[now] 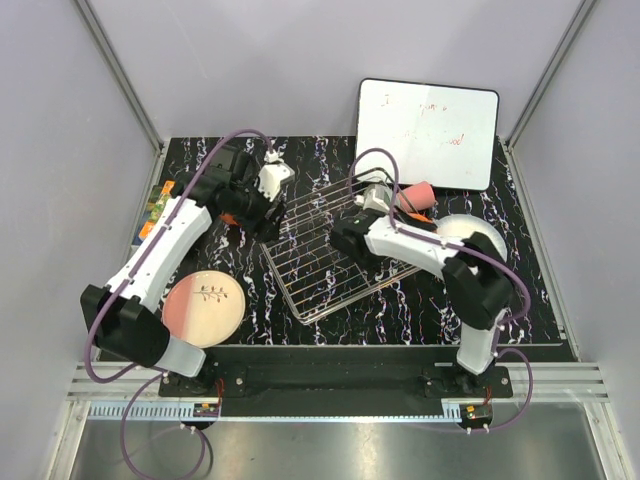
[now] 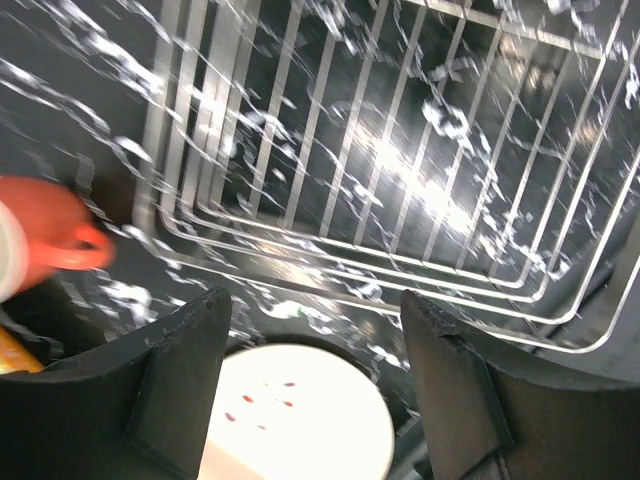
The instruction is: Load the mixed dishes into the dish rack
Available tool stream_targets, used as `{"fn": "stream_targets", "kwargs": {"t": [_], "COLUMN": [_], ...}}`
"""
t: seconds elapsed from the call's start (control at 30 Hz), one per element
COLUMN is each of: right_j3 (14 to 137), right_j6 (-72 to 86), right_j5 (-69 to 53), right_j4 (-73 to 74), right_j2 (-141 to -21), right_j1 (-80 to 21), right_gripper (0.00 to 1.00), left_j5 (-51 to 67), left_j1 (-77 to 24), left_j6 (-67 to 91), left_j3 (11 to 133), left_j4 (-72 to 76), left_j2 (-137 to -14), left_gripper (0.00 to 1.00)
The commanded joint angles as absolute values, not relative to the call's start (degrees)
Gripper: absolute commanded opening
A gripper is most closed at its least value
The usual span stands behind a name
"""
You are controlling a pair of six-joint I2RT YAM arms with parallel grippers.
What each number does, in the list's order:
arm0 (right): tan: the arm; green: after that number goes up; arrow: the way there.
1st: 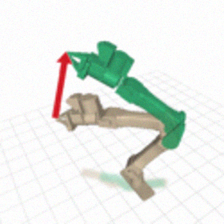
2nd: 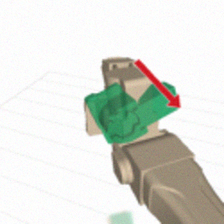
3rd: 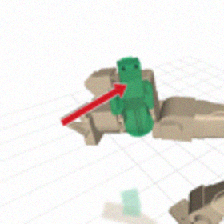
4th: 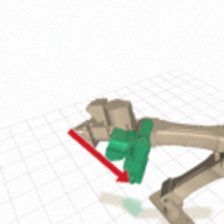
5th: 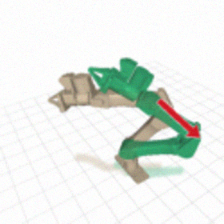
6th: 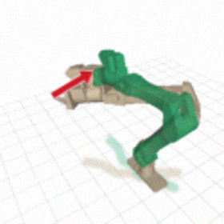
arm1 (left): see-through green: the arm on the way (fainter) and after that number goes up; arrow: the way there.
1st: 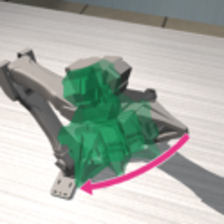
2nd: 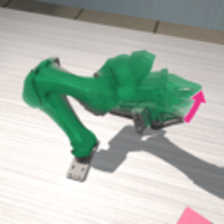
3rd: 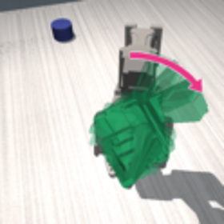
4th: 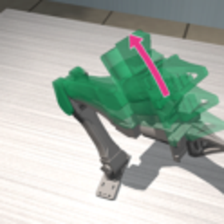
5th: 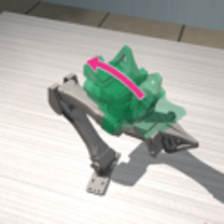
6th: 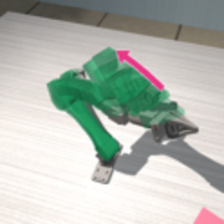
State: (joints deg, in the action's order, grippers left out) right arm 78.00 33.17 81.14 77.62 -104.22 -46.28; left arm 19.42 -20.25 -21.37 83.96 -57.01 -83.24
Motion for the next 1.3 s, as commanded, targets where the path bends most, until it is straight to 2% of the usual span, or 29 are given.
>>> {"fn": "stream_targets", "kwargs": {"t": [0.0, 0.3, 0.43, 0.5, 0.6, 0.67, 0.73, 0.9, 0.93, 1.13, 1.27], "right_j3": [81.0, 82.3, 81.8, 81.7, 81.4, 80.8, 80.7, 84.2, 84.6, 91.1, 96.1], "right_j6": [43.6, 45.6, 47.3, 47.4, 47.5, 47.9, 49.3, 47.2, 46.7, 48.3, 54.6], "right_j5": [90.8, 90.3, 85.9, 83.4, 79.3, 77.0, 74.7, 71.9, 72.1, 72.6, 73.7], "right_j4": [93.0, 93.1, 93.2, 93.3, 93.3, 93.3, 93.3, 93.2, 93.2, 93.3, 92.9], "right_j2": [-109.5, -115.8, -117.0, -117.0, -116.5, -115.3, -113.4, -110.9, -110.2, -104.9, -102.5], "right_j1": [-47.8, -50.1, -54.3, -56.0, -59.3, -61.5, -63.1, -64.8, -64.9, -62.6, -52.5], "right_gripper": [0.0, 0.0, 0.09, 0.15, 0.39, 0.5, 0.64, 0.74, 0.79, 0.87, 0.84], "left_j5": [22.1, 21.9, 20.9, 20.6, 19.9, 19.4, 18.8, 17.7, 17.7, 15.9, 15.4], "left_j1": [-20.6, -20.7, -20.7, -20.6, -20.6, -20.6, -20.6, -20.6, -20.6, -20.6, -20.6], "left_j6": [-18.9, -19.3, -19.1, -19.0, -18.7, -18.7, -18.9, -19.1, -19.0, -19.5, -19.3], "left_j3": [80.6, 78.0, 77.8, 77.9, 78.1, 78.0, 78.0, 77.7, 77.7, 76.4, 74.1], "left_j4": [-58.9, -58.5, -57.0, -56.5, -56.0, -55.5, -55.1, -54.6, -54.6, -54.3, -54.1], "left_j2": [-84.0, -83.3, -83.1, -83.4, -83.7, -83.8, -83.9, -84.3, -84.4, -83.8, -83.0], "left_gripper": [0.72, 0.71, 0.71, 0.71, 0.7, 0.7, 0.7, 0.7, 0.7, 0.7, 0.69]}}
